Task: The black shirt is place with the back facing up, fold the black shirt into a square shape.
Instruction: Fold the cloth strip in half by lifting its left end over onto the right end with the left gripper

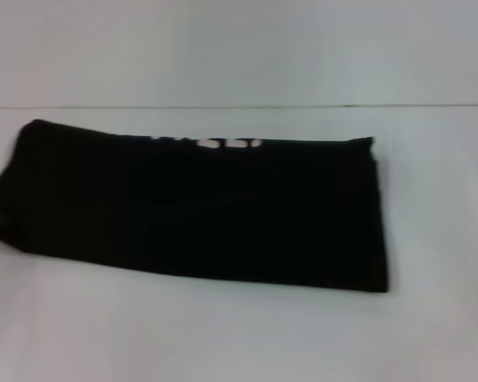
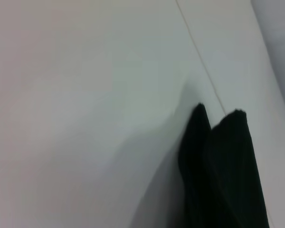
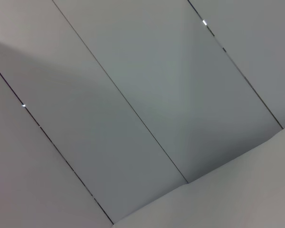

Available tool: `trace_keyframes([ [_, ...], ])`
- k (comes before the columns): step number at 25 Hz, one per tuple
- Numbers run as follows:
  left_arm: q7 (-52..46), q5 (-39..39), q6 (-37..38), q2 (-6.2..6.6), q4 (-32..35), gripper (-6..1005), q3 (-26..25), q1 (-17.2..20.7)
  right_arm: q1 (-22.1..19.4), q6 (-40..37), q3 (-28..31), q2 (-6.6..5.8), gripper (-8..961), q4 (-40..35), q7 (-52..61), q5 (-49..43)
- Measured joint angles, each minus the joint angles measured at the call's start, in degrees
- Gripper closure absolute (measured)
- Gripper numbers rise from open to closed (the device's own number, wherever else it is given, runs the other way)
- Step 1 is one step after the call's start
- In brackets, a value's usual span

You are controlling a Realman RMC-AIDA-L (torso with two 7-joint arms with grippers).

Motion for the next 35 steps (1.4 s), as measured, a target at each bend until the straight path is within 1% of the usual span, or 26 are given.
trace_keyframes([
  [3, 0.22, -0.02, -0.05, -0.08, 0.92, 993, -3.16, 1.40, -0.07, -0.05, 0.00, 0.00, 165, 0.02, 0.02, -0.15],
  [6, 0.35, -0.08, 0.42, -0.21, 1.13, 992, -4.55, 1.92, -0.43, -0.20, 0.00, 0.00, 165, 0.03, 0.03, -0.20],
  [9, 0.42, -0.10, 2.07, -0.45, 1.16, 992, -4.30, 1.70, -0.75, -0.53, 0.01, 0.00, 165, 0.05, 0.04, -0.22],
  [13, 0.88, -0.10, 4.40, -1.14, 1.16, 992, -4.00, 0.91, -1.31, -0.65, -0.07, 0.11, 164, 0.06, 0.06, -0.23],
  [16, 1.03, -0.15, 6.56, -1.21, 1.50, 992, -4.01, -0.28, -1.56, -0.87, -0.27, 0.18, 164, 0.07, 0.07, -0.25],
  [20, 0.88, -0.81, 11.29, -1.12, 3.59, 992, -3.31, -3.82, -1.70, -1.86, -0.21, 0.24, 164, 0.07, 0.07, -0.24],
  [22, 0.51, -0.88, 14.05, -1.11, 5.04, 991, -2.19, -6.79, -1.70, -2.15, -0.28, 0.26, 164, 0.06, 0.07, -0.25],
  [24, -0.12, -0.88, 15.99, -1.13, 5.99, 990, -0.14, -9.68, -1.70, -2.36, -0.30, 0.27, 164, 0.07, 0.07, -0.25],
  [27, -1.47, -0.88, 18.10, -1.47, 6.90, 987, 4.87, -13.72, -1.69, -2.62, -0.34, 0.27, 164, 0.06, 0.07, -0.25],
  [28, -1.87, -0.88, 18.77, -1.80, 7.23, 986, 6.62, -15.04, -1.68, -2.69, -0.34, 0.30, 165, 0.06, 0.07, -0.27],
  [29, -2.26, -0.88, 19.38, -2.47, 7.68, 986, 8.47, -16.41, -1.68, -2.74, -0.30, 0.33, 165, 0.06, 0.07, -0.28],
  [30, -2.26, -0.88, 19.38, -2.47, 7.68, 985, 8.47, -16.41, -1.71, -2.76, -0.22, 0.35, 165, 0.06, 0.07, -0.29],
  [31, -2.60, -0.89, 20.19, -4.66, 9.01, 984, 11.60, -18.63, -1.73, -2.79, -0.19, 0.39, 165, 0.06, 0.07, -0.30],
  [33, -2.62, -0.88, 20.33, -6.18, 9.42, 983, 13.65, -19.50, -1.85, -2.82, -0.13, 0.47, 165, 0.06, 0.07, -0.31],
  [35, -2.62, -0.94, 18.97, -8.40, 9.34, 981, 17.87, -20.67, -1.96, -2.81, -0.10, 0.52, 166, 0.06, 0.07, -0.32],
])
